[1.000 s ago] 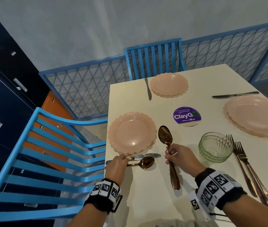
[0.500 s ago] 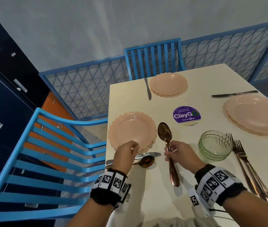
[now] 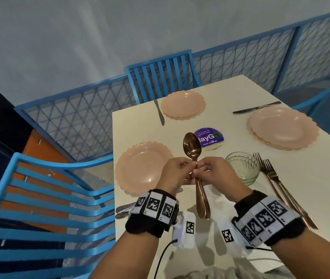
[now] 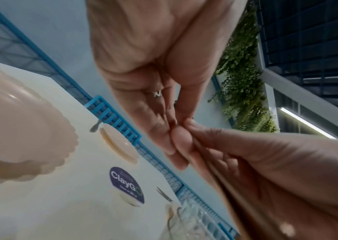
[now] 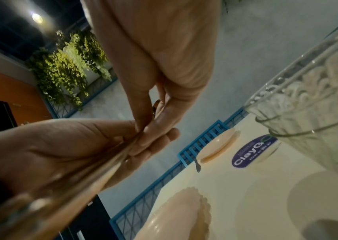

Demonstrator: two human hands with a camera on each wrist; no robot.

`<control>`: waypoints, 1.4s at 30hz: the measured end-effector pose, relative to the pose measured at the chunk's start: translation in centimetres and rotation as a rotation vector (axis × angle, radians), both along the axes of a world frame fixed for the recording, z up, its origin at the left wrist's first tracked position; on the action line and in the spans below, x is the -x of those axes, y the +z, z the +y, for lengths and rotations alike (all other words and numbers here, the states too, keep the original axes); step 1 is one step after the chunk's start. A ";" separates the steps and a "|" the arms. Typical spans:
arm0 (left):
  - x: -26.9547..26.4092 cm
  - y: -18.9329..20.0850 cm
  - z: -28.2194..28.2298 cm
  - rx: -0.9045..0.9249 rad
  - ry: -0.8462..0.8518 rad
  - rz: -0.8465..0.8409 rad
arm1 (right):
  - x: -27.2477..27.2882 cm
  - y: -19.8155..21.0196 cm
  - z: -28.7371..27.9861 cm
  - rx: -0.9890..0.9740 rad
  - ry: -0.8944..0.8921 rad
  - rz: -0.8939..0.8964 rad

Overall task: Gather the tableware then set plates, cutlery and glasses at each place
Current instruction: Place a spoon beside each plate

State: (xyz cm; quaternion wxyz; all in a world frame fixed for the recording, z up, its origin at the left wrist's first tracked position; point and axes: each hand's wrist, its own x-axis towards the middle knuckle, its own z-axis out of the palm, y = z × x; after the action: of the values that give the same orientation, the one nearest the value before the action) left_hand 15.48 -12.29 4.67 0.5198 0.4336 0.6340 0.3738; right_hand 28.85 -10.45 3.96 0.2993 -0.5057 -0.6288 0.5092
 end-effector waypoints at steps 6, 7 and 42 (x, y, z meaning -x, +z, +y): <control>-2.1 3.2 1.3 -0.131 0.065 0.004 | -1.7 2.6 1.2 0.024 -0.026 0.149; -2.5 3.8 1.6 -0.150 0.080 0.008 | -2.1 3.1 1.6 0.017 -0.021 0.166; -21.6 9.2 20.2 -0.116 0.300 -0.111 | -23.8 3.8 25.5 -0.115 -0.034 -0.003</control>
State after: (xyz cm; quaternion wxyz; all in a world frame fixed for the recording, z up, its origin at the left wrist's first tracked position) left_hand 37.08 7.87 13.86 0.4666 0.3419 0.6392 0.5067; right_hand 52.63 15.05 7.79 0.3356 -0.4991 -0.6488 0.4662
